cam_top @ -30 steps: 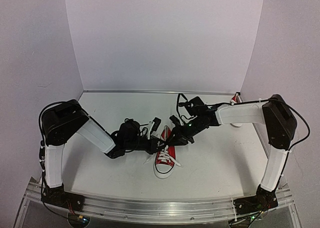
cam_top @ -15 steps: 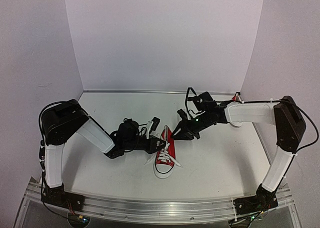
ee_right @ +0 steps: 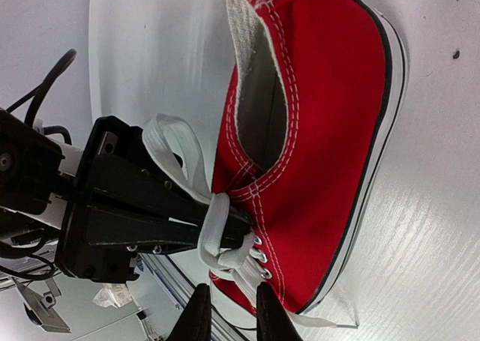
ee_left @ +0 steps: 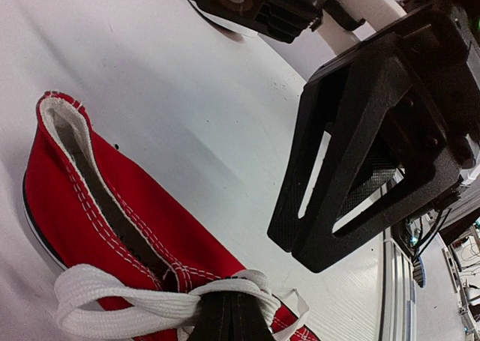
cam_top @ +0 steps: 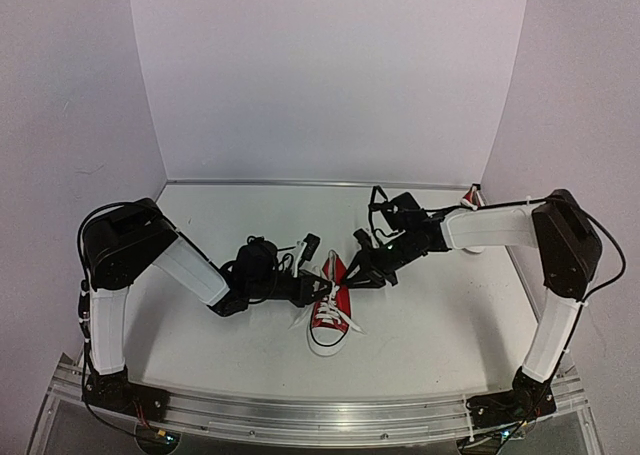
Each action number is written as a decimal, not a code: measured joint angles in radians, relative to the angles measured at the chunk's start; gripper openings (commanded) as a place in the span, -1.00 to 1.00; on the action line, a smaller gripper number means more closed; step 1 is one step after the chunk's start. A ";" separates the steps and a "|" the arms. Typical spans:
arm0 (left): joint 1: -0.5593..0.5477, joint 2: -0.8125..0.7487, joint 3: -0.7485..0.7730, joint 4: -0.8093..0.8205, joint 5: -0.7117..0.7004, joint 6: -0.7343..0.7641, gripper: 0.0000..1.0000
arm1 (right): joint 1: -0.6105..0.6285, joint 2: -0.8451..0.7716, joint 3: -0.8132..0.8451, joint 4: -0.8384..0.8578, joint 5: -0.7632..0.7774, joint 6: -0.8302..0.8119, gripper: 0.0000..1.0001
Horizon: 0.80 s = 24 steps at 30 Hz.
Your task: Tie the shoes
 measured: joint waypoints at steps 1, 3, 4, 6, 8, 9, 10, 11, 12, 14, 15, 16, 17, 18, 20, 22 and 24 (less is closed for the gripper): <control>0.000 0.000 0.000 0.000 0.000 0.000 -1.00 | 0.001 0.003 0.000 0.004 -0.001 0.002 -0.61; 0.000 0.000 0.000 0.000 0.001 0.000 -1.00 | 0.002 0.008 0.000 0.014 -0.003 0.008 -0.59; 0.000 0.000 0.000 0.000 0.001 0.000 -1.00 | 0.002 0.008 -0.002 0.020 -0.004 0.011 -0.59; 0.000 0.000 0.000 0.000 0.002 0.000 -1.00 | 0.002 0.009 -0.004 0.029 -0.007 0.017 -0.58; 0.001 0.000 0.000 0.000 0.004 0.000 -1.00 | 0.003 0.009 -0.006 0.037 -0.011 0.019 -0.58; 0.001 0.000 0.000 0.000 0.004 0.000 -1.00 | 0.004 0.009 -0.007 0.040 -0.012 0.020 -0.58; 0.001 0.000 0.000 0.000 0.004 0.000 -1.00 | 0.005 0.012 -0.008 0.046 -0.015 0.021 -0.59; 0.001 0.000 0.000 0.000 0.004 0.000 -1.00 | 0.005 0.016 -0.009 0.051 -0.017 0.022 -0.59; 0.001 0.000 0.000 0.000 0.004 0.000 -1.00 | 0.005 0.020 -0.009 0.056 -0.019 0.023 -0.59; 0.001 0.000 0.000 0.000 0.005 0.000 -1.00 | 0.006 0.028 -0.013 0.067 -0.020 0.026 -0.59; 0.001 0.000 0.000 0.000 0.005 0.000 -1.00 | 0.006 0.030 -0.015 0.069 -0.021 0.028 -0.59; 0.001 0.000 0.000 0.000 0.005 0.000 -1.00 | 0.006 0.033 -0.015 0.072 -0.022 0.029 -0.59; 0.001 0.000 0.000 0.000 0.005 0.000 -1.00 | 0.006 0.037 -0.015 0.075 -0.022 0.030 -0.59; 0.001 0.000 0.000 0.000 0.005 0.000 -1.00 | 0.006 0.040 -0.016 0.079 -0.023 0.032 -0.58; 0.001 0.000 0.000 0.000 0.005 0.000 -1.00 | 0.006 0.041 -0.023 0.088 -0.025 0.037 -0.58; 0.001 0.000 0.000 0.000 0.006 0.000 -1.00 | 0.006 0.041 -0.030 0.098 -0.028 0.044 -0.59; 0.001 0.000 0.000 0.000 0.006 0.000 -1.00 | 0.008 0.041 -0.035 0.109 -0.033 0.052 -0.59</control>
